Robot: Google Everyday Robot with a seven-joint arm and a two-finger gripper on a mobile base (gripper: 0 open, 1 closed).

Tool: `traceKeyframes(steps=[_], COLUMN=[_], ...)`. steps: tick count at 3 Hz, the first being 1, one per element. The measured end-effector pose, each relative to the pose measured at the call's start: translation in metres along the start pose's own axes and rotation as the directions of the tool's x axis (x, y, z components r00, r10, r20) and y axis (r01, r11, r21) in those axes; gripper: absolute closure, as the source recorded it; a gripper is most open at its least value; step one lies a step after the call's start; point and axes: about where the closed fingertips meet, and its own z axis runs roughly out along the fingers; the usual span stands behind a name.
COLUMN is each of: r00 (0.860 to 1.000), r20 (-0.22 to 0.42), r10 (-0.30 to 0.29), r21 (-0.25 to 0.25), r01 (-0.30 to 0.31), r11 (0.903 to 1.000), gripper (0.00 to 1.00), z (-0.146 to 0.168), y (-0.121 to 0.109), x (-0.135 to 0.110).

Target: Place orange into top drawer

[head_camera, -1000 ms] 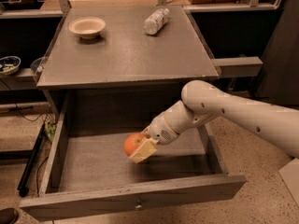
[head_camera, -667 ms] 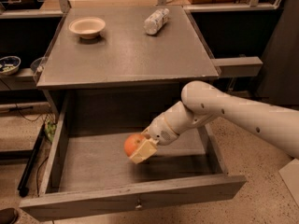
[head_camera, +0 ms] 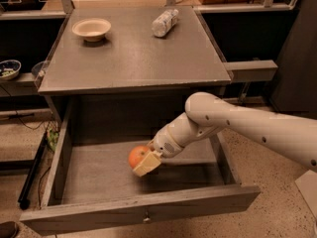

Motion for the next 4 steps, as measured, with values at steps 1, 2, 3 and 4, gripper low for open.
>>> traceKeyframes(steps=[1,2,3,4], r00=[1.0,0.997,0.997,0.997], r20=[-0.018,-0.06,-0.058,-0.055], r10=[0.013,0.04,0.05,0.056], r21=[0.009,0.02,0.024,0.028], r01=[-0.013,-0.039,-0.049,-0.054], r11=[0.9999,0.999,0.9985,0.9981], gripper=[1.0,1.0,1.0,1.0], z=[0.008,0.026,0.03,0.03], y=[-0.004,-0.009,-0.009,-0.009], x=[0.002,0.015,0.02,0.022])
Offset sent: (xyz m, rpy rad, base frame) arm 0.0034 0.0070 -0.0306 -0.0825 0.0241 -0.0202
